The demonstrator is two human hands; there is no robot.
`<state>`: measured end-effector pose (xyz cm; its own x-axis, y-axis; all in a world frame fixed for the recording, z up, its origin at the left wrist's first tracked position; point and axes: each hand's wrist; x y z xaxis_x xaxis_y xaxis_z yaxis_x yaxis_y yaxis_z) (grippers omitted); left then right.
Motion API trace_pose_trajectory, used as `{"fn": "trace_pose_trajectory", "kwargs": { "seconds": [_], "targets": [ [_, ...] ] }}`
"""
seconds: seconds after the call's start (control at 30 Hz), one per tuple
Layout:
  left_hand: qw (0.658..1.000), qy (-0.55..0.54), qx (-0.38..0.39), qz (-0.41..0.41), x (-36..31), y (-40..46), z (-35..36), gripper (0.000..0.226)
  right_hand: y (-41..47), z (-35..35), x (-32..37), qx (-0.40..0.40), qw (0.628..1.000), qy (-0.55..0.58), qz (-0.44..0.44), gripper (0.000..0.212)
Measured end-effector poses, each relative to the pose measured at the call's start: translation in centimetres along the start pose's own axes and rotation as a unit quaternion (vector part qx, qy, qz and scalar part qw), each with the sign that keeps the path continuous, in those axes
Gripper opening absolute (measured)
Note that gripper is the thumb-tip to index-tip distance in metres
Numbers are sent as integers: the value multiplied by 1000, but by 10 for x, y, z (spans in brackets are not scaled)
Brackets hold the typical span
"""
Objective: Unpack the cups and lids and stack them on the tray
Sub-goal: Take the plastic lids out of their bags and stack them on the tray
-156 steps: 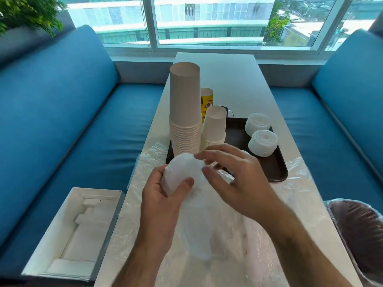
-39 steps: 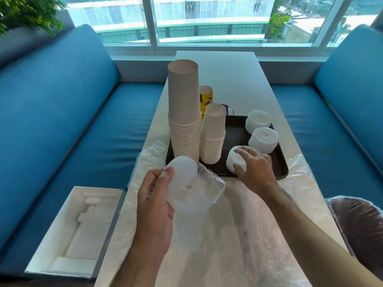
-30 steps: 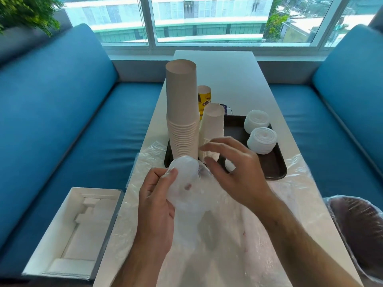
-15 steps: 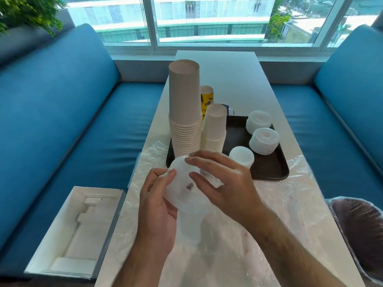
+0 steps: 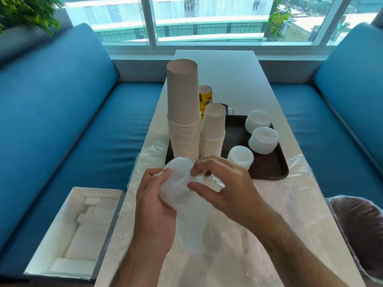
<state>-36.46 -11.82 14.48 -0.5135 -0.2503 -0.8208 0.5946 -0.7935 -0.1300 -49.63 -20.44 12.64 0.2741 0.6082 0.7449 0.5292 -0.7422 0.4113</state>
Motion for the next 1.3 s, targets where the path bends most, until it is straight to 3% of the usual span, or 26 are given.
{"fn": "trace_pose_trajectory", "kwargs": {
  "seconds": [0.1,0.2,0.3,0.37,0.47,0.57,0.67,0.87,1.07,1.3],
  "targets": [
    [1000,-1,1,4,2,2,-2,7,2,-4,-2,86,995,29,39,27],
    [1000,-7,-2,4,4,6,-5,11,5,-8,-7,116,986,82,82,19],
    [1000,-3,-19,24,4,8,-6,5,7,-14,-11,84,960,227,139,17],
    [999,9,-34,30,4,8,-7,4,11,-23,-18,0,945,290,152,22],
    [998,33,-52,26,3,8,-8,11,18,-39,-45,-156,958,159,179,21],
    [998,39,-50,22,3,8,-8,15,22,-45,-87,-220,950,-77,207,25],
    [997,52,-48,16,3,7,-7,13,22,-41,-126,-193,941,-200,195,29],
    [996,71,-45,10,4,6,-6,21,19,-27,-165,-77,930,-309,185,32],
    [996,78,-42,7,2,6,-9,24,14,-24,-165,-8,910,-341,234,44],
    [996,76,-37,10,4,6,-10,34,7,-20,-167,-27,915,-337,219,39]
  ]
}}
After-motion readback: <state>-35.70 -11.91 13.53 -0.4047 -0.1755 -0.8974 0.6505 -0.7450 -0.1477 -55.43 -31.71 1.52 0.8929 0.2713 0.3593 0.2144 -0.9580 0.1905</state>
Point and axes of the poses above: each hand's wrist, its own y-axis towards the middle knuckle, its own z-axis out of the palm, x = y × z, and after that the axes turned 11 degrees about z, right-handed
